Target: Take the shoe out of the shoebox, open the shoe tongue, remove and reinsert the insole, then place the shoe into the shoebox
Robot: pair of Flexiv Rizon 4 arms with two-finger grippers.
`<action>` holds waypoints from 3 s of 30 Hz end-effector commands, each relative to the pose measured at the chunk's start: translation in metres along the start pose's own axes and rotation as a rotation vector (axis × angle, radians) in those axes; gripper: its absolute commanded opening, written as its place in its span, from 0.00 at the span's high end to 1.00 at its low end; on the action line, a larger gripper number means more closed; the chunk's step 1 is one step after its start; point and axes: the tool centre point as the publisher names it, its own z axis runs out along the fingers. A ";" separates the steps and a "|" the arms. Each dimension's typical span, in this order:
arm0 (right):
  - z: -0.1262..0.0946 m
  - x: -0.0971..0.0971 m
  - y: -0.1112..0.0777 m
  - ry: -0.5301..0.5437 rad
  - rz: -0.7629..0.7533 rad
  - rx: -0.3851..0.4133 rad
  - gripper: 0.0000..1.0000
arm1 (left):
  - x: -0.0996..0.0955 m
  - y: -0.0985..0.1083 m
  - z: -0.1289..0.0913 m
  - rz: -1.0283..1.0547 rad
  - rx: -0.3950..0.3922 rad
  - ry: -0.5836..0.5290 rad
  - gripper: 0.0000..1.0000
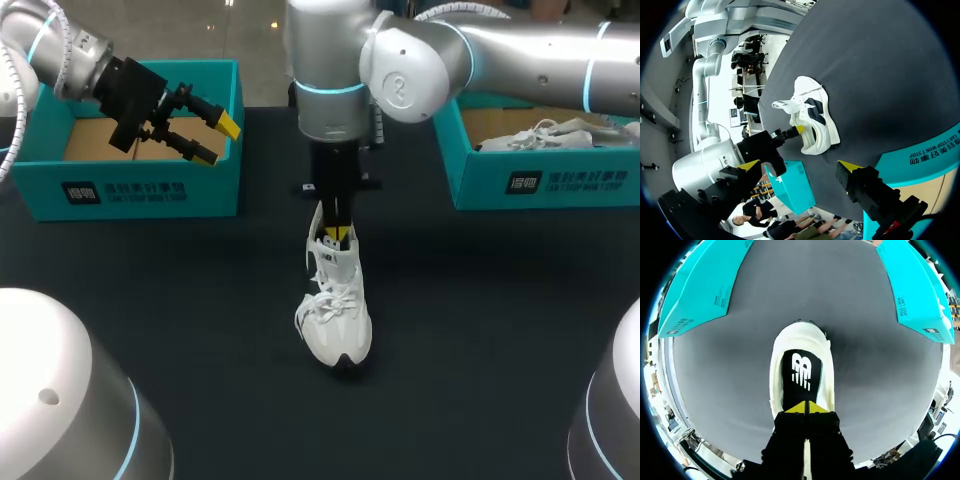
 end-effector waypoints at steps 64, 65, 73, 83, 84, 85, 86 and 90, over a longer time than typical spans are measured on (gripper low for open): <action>-0.031 0.007 -0.071 -0.090 0.086 0.094 0.00 | 0.000 0.000 0.000 0.001 0.000 0.003 0.00; -0.032 0.007 -0.075 -0.088 0.089 0.093 0.00 | 0.000 0.000 0.000 0.001 0.000 0.003 0.00; -0.038 0.013 -0.104 -0.062 0.112 0.097 0.00 | 0.000 0.000 0.000 0.001 0.000 0.003 0.00; -0.046 0.017 -0.121 -0.053 0.107 0.097 0.00 | 0.000 0.000 0.000 0.001 0.000 0.003 0.00; -0.047 0.017 -0.123 -0.052 0.105 0.097 0.00 | 0.000 0.000 0.000 0.001 0.000 0.003 0.00; -0.048 0.018 -0.124 -0.053 0.102 0.101 0.00 | 0.000 0.000 0.000 0.001 0.000 0.003 0.00; -0.049 0.018 -0.126 -0.054 0.100 0.102 0.00 | 0.000 0.000 0.000 0.001 0.000 0.003 0.00; -0.050 0.020 -0.132 -0.060 0.090 0.115 0.15 | 0.000 0.000 0.000 0.001 0.000 0.003 0.00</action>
